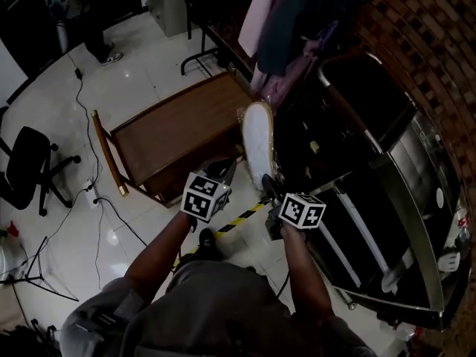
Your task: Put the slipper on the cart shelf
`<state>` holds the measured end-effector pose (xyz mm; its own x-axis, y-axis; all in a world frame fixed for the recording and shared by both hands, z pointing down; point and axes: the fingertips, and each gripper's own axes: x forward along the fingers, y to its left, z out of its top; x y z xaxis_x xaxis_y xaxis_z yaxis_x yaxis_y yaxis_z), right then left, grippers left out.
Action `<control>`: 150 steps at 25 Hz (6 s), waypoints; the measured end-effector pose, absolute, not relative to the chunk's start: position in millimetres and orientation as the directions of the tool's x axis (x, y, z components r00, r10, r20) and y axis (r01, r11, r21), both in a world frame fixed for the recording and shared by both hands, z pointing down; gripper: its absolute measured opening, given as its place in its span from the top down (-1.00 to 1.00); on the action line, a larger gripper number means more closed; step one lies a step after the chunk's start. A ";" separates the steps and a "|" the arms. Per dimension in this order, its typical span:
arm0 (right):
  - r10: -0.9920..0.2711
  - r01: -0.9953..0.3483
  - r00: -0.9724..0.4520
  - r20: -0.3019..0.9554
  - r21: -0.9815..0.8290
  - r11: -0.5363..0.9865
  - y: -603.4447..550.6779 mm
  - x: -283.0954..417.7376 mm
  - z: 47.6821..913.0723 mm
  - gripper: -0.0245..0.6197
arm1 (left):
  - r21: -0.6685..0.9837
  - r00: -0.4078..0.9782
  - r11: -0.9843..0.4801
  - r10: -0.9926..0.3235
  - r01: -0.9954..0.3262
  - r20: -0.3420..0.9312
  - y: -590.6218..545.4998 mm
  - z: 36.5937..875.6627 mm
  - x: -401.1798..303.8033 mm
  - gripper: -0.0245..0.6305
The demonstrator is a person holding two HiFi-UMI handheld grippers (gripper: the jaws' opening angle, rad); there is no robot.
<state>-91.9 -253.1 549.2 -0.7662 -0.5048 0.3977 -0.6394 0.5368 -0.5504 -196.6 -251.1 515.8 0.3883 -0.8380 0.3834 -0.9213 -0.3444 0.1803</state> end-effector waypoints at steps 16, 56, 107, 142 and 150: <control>-0.642 -0.734 -0.665 0.382 -0.495 0.465 -116.7 142.0 527.4 0.74 | 0.196 0.594 -0.566 -0.705 -0.801 0.388 -180.9 520.4 49.4 0.90; -0.895 -0.753 0.122 0.429 -0.547 -0.365 -153.2 493.8 571.7 0.73 | 0.266 0.896 -0.921 -0.155 -0.283 0.417 -179.1 534.9 345.2 0.90; -0.976 -0.970 -0.070 0.205 -0.242 0.018 -94.2 501.5 459.9 0.92 | 0.179 0.901 -0.920 -0.275 -0.348 0.336 -148.5 472.6 418.9 0.90; -0.972 -0.969 -0.159 0.171 -0.214 0.121 -79.5 479.9 420.9 0.92 | 0.167 0.916 -0.938 -0.238 -0.303 0.325 -127.2 445.8 424.4 0.90; -0.974 -0.969 -0.151 0.169 -0.221 0.112 -78.5 480.8 421.5 0.92 | 0.174 0.918 -0.940 -0.227 -0.294 0.325 -124.7 446.8 427.9 0.90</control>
<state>480.8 -78.5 421.5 -0.1506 -0.9740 0.1694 -0.9690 0.1115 -0.2205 427.9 -124.7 446.8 0.9180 -0.2274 0.3249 -0.2945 -0.9397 0.1742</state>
